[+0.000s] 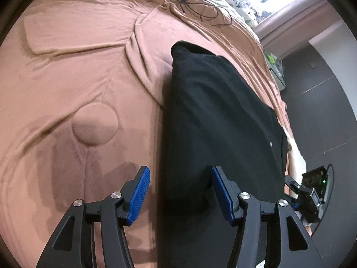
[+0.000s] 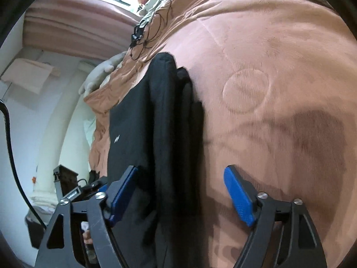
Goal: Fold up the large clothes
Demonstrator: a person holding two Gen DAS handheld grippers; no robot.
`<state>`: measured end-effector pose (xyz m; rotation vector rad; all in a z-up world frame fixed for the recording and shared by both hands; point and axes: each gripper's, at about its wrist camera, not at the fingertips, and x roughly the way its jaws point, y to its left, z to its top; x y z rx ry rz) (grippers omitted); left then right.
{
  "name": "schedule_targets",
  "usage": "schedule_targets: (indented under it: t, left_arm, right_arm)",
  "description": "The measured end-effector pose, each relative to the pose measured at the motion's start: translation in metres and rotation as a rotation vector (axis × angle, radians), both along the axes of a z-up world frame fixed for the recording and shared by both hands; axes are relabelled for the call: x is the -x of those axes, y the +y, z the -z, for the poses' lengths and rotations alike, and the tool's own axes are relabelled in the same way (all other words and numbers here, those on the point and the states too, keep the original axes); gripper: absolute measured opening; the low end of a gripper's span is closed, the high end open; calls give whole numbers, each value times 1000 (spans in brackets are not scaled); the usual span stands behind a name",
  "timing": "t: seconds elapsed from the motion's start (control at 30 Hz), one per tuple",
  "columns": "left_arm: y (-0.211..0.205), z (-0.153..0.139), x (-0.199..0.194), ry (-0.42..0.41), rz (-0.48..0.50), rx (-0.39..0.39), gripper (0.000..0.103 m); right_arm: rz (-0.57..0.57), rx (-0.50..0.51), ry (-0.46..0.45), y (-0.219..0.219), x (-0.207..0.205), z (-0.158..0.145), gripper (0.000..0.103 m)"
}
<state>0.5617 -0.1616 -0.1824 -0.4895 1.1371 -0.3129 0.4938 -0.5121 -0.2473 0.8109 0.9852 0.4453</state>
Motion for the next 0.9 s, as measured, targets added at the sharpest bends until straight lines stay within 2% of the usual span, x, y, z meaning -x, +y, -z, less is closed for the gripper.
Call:
schedule_targets:
  t: [0.27, 0.4, 0.57, 0.7, 0.73, 0.77, 0.83, 0.9]
  left_arm:
    - [-6, 2, -23, -12, 24, 27, 59]
    - [-8, 4, -32, -18, 35, 45, 59]
    - [-12, 8, -44, -12, 40, 51, 59]
    - [-12, 12, -52, -3, 36, 44, 59]
    - [-11, 12, -53, 3, 31, 45, 59]
    - [-9, 14, -54, 13, 22, 49, 59]
    - [-9, 15, -55, 27, 2, 48, 52]
    - [-8, 11, -50, 24, -2, 52, 45]
  right_arm:
    - [-83, -35, 18, 8, -35, 4, 80]
    - [-127, -96, 43, 13, -50, 10, 80]
    - [-161, -139, 57, 20, -60, 11, 81]
    - [-171, -136, 71, 29, -67, 11, 80]
    - [-181, -129, 71, 32, -68, 10, 77]
    - [-192, -133, 70, 33, -68, 11, 58]
    - [-207, -151, 92, 36, -68, 14, 34]
    - [-206, -94, 61, 40, -61, 2, 27]
